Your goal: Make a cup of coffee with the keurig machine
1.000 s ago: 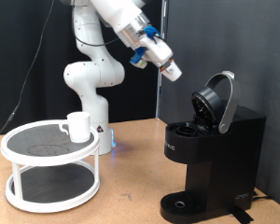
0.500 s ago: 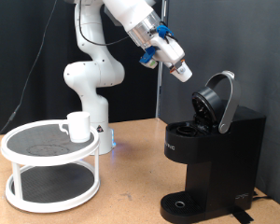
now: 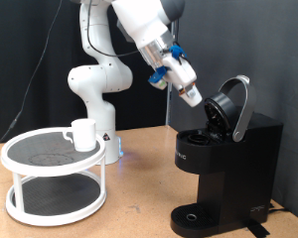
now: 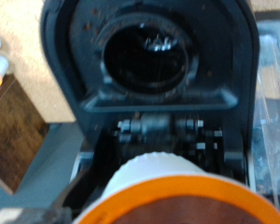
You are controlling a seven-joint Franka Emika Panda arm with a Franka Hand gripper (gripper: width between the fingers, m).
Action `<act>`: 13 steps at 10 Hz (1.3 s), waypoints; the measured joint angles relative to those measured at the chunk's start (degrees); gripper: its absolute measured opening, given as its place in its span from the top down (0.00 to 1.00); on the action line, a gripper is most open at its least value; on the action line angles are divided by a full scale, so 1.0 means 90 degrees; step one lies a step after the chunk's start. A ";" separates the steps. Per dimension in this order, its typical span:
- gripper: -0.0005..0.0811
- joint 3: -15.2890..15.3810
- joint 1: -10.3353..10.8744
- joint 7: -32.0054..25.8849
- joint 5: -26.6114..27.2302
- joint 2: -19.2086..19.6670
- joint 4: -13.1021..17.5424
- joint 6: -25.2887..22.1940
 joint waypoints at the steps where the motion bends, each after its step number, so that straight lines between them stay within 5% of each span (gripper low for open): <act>1: 0.51 0.0077 0.0000 -0.0004 -0.0003 0.0087 -0.0108 0.0236; 13: 0.51 0.0382 0.0015 -0.0273 0.0302 0.0923 -0.0298 0.1271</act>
